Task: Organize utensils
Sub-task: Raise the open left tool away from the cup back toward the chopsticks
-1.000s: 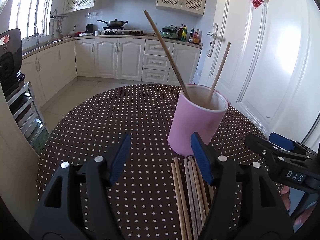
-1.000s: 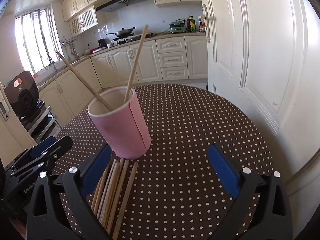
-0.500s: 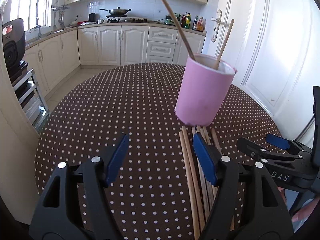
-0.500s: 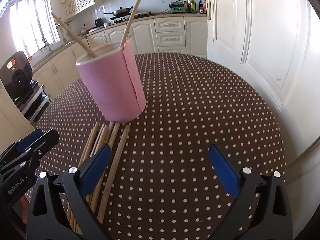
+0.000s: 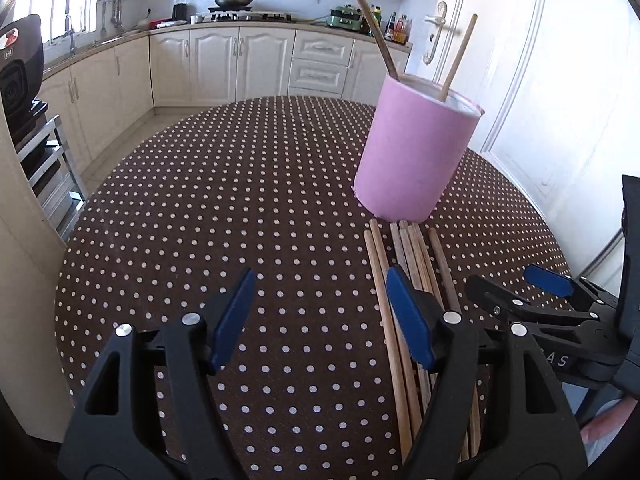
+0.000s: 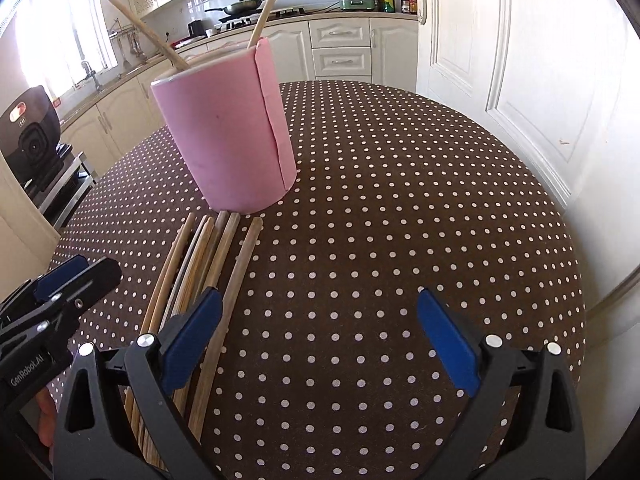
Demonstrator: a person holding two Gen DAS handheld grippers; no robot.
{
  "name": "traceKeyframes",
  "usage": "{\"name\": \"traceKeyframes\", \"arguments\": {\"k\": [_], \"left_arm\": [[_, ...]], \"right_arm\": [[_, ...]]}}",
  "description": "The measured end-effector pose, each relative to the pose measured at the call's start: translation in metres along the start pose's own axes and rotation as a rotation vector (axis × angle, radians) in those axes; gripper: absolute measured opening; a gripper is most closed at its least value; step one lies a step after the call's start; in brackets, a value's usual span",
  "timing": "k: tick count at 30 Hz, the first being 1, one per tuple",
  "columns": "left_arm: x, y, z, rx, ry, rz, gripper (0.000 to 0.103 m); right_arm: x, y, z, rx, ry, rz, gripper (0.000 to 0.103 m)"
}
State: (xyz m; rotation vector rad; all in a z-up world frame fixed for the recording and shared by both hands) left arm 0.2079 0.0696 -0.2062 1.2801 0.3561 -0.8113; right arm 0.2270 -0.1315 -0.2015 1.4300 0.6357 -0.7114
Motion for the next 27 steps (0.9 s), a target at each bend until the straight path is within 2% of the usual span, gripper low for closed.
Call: {"name": "traceKeyframes", "arguments": {"k": [2,7,19,22,27], "left_arm": [[0.002,-0.002,0.000,0.003,0.019,-0.015,0.067],[0.007,-0.008,0.002,-0.015,-0.006,-0.045,0.067],[0.021,-0.008,0.002,-0.039,-0.051,-0.081,0.067],[0.025,-0.007,0.004,-0.026,-0.041,-0.088,0.067],[0.033,-0.005,0.007,-0.008,-0.014,-0.100,0.067]], "right_arm": [[0.003,0.000,-0.004,-0.027,-0.016,-0.012,0.094],[0.004,-0.002,-0.009,-0.057,-0.027,-0.019,0.094],[0.007,-0.002,-0.005,-0.041,-0.037,-0.025,0.094],[0.007,-0.007,-0.001,-0.081,-0.090,-0.021,0.094],[0.004,-0.011,0.001,-0.080,-0.088,-0.013,0.094]]}}
Point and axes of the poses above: each gripper's, at about its wrist camera, not at the fingertips, and x roughly the way its jaws point, z to its right, y to its top, the point moved 8 cm from there along x, roughly the way its jaws point, and after that the axes turned 11 degrees about -y, right-handed, at the moved point
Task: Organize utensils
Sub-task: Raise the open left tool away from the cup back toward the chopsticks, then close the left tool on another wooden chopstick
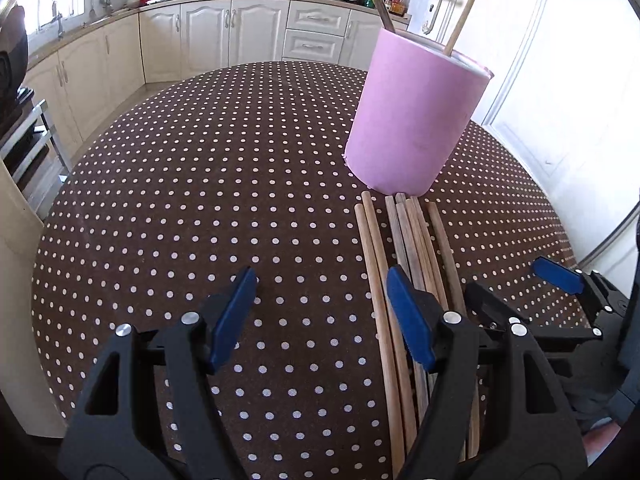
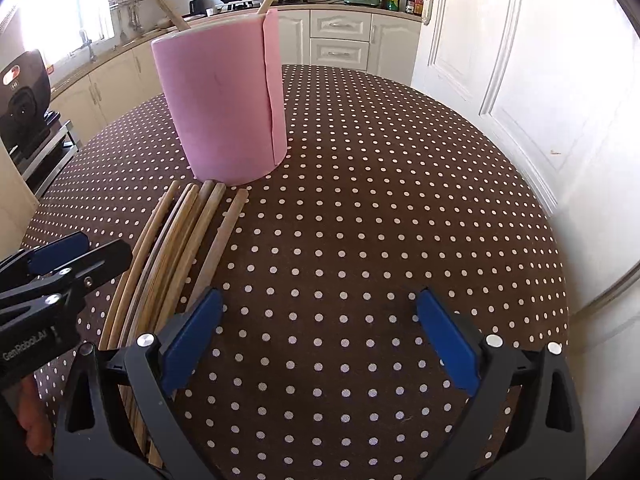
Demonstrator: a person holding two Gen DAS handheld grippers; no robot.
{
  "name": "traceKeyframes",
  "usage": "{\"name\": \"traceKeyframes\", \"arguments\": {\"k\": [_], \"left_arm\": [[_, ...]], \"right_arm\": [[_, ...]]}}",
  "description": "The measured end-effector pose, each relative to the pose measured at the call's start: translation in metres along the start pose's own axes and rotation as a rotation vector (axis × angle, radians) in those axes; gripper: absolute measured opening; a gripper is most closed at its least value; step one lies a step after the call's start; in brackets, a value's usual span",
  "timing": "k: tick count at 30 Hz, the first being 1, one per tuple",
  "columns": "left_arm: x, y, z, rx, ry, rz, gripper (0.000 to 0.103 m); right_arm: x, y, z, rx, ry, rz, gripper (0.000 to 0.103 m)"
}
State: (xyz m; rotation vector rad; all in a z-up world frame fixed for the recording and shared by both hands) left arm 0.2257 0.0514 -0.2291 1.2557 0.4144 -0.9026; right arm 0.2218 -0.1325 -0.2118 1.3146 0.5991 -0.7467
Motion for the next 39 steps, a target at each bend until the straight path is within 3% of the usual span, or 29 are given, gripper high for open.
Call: {"name": "traceKeyframes", "arguments": {"k": [14,21,22,27,30,39], "left_arm": [[0.019,0.003,0.011,0.008,0.134,-0.097,0.067],[0.024,0.001,0.016,0.033,0.160,-0.085,0.066],[0.023,-0.001,0.017,0.046,0.154,-0.082,0.064],[0.012,-0.007,0.014,0.062,0.127,-0.057,0.036],[0.006,-0.010,0.006,0.036,0.091,-0.031,0.026],[-0.007,-0.016,-0.017,-0.088,-0.056,0.032,0.012]], "right_arm": [[-0.008,-0.009,0.001,0.005,0.007,-0.003,0.094],[-0.013,-0.009,0.005,0.034,0.032,-0.008,0.094],[-0.014,-0.008,0.005,0.039,0.044,-0.008,0.094],[-0.019,-0.004,0.004,0.056,0.076,0.000,0.094],[-0.021,-0.001,-0.001,0.036,0.069,0.007,0.094],[-0.014,0.006,-0.024,-0.004,-0.012,0.018,0.094]]}}
Point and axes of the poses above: each gripper's, at about its wrist camera, not at the fingertips, and x roughly the way its jaws point, z to its right, y to its top, the point moved 8 cm from there along x, roughly the way its jaws point, and after that the axes turned 11 degrees about -y, right-handed, at the moved point
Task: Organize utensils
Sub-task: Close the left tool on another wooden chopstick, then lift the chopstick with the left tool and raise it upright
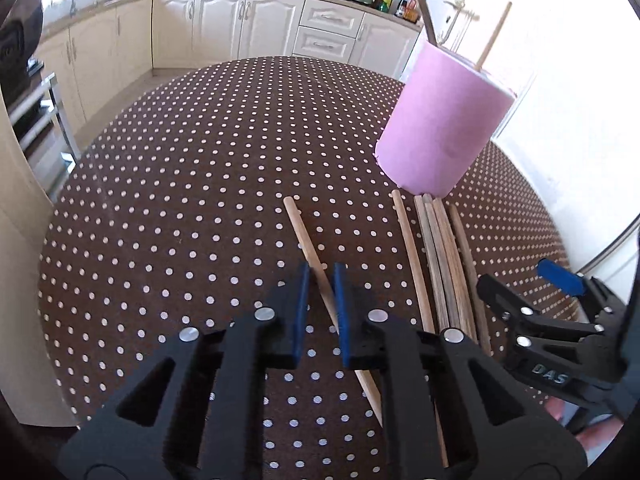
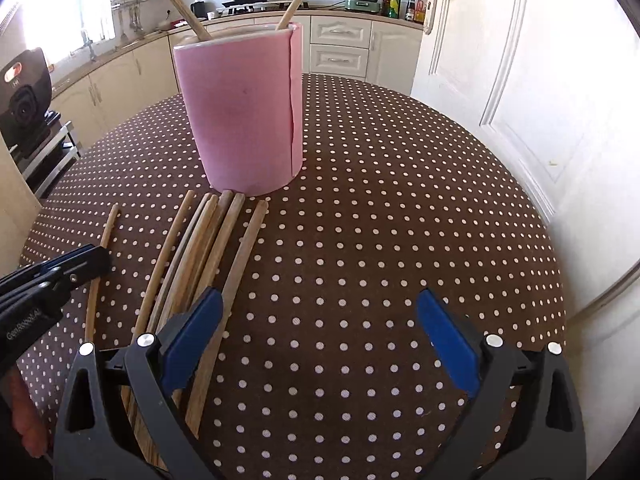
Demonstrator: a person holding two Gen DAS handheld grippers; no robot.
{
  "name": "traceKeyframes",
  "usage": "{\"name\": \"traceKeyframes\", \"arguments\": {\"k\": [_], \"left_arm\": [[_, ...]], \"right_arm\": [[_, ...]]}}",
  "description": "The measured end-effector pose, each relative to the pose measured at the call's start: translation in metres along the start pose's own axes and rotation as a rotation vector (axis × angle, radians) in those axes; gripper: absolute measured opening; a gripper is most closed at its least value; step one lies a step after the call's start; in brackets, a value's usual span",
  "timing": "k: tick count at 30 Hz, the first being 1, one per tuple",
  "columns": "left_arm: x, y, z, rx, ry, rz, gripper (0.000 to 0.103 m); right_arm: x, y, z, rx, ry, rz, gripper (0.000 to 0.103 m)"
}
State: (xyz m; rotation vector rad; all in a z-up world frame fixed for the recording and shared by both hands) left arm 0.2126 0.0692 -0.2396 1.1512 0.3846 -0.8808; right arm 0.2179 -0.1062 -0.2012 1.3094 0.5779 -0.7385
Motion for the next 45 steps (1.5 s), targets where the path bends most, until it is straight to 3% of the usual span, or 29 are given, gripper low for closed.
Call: {"name": "traceKeyframes", "arguments": {"k": [4,8,15,18,21,26,32,37,45], "left_arm": [[-0.002,0.001,-0.003,-0.018,-0.027,0.007,0.012],[-0.004,0.002,-0.005,0.033,-0.020,-0.005,0.011],[0.000,-0.006,0.015,0.152,-0.029,-0.060,0.011],[0.000,-0.009,0.022,0.193,-0.001,-0.082,0.011],[-0.002,-0.009,0.021,0.171,-0.002,-0.106,0.011],[-0.003,-0.006,0.016,0.107,0.003,-0.104,0.012],[0.002,-0.004,0.015,0.083,0.045,-0.082,0.012],[0.006,-0.005,0.015,0.062,0.078,-0.069,0.012],[-0.001,-0.006,0.009,0.009,0.035,-0.032,0.006]], "right_arm": [[0.004,0.002,-0.012,-0.024,0.002,-0.009,0.094],[0.008,0.003,-0.022,-0.039,-0.010,-0.025,0.091],[0.004,-0.001,-0.034,-0.065,0.076,-0.009,0.059],[0.002,-0.002,-0.036,-0.075,0.110,0.003,0.053],[-0.001,-0.004,-0.034,-0.088,0.156,0.015,0.037],[-0.004,-0.008,-0.027,-0.093,0.214,0.009,0.020],[-0.008,-0.010,-0.025,-0.094,0.237,0.001,0.018],[-0.009,-0.012,-0.030,-0.136,0.148,0.025,0.018],[-0.006,-0.007,-0.022,-0.060,0.179,0.007,0.005]]}}
Point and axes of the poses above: each gripper's, at about its wrist camera, not at the fingertips, and x roughly the way its jaws point, z to its right, y to its top, the point moved 8 cm from there along x, roughly the way its jaws point, and after that the axes turned 11 degrees about -y, right-handed, at the moved point
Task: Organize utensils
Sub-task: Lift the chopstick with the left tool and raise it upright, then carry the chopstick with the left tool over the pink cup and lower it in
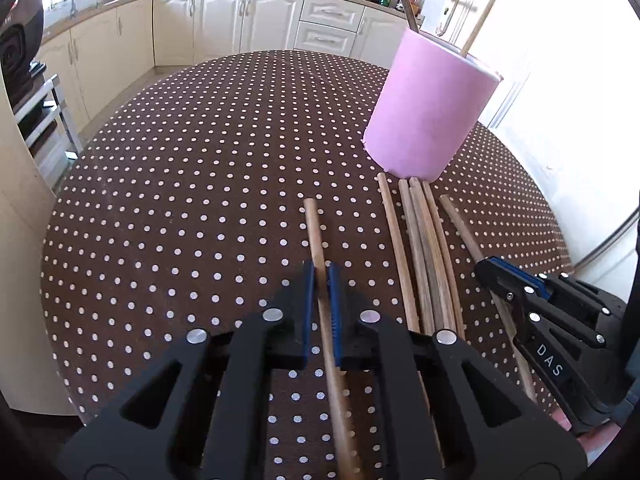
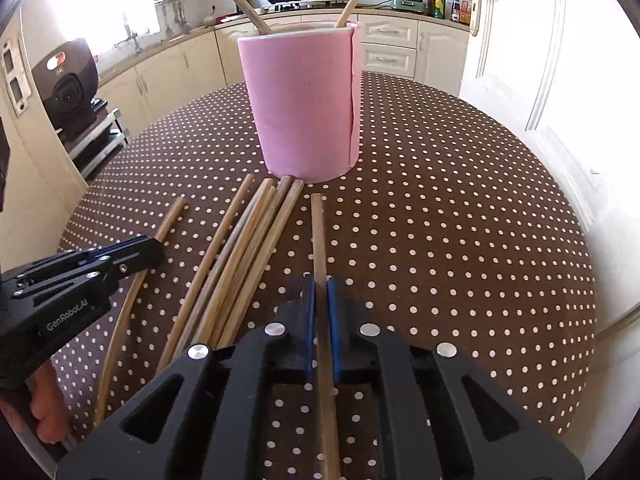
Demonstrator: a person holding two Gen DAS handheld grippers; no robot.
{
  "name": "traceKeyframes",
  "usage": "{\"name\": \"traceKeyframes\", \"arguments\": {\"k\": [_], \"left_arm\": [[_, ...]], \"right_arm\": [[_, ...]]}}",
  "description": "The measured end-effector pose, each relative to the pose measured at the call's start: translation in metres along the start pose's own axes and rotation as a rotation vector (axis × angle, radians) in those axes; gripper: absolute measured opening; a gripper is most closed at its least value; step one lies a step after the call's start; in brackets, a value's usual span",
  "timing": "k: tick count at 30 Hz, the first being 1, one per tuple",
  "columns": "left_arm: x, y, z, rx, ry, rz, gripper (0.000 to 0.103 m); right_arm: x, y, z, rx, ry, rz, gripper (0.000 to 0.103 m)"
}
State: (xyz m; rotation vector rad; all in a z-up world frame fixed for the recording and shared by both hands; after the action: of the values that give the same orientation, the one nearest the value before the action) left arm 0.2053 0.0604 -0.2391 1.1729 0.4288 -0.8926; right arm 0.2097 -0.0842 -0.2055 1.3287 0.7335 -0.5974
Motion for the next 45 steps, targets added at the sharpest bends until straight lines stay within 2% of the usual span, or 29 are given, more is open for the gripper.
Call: {"name": "traceKeyframes", "arguments": {"k": [5,22,33,45], "left_arm": [[-0.004,0.004,0.002,-0.003,-0.029,0.016,0.006],[-0.038,0.038,0.034,0.057,-0.100,0.157,0.006],[-0.056,0.062,0.048,0.095,-0.118,0.236,0.006],[-0.074,0.077,0.064,0.135,-0.136,0.288,0.006]], "right_arm": [[-0.005,0.007,-0.002,0.024,0.021,0.026,0.005],[-0.032,0.028,0.021,0.115,0.027,0.112,0.005],[-0.053,0.042,0.031,0.150,0.035,0.172,0.005],[-0.077,0.061,0.039,0.172,0.020,0.259,0.005]]}}
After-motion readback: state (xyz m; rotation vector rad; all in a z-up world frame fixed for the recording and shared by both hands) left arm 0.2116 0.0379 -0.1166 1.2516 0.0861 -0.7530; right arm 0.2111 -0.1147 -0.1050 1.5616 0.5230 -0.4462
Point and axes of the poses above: each gripper's, at about its wrist camera, not at the fingertips, and x roughly the way its jaws point, z to its right, y to its top, the point moved 8 cm from there along x, roughly the way its jaws point, and after that the axes turned 11 degrees about -y, right-handed, at the moved point
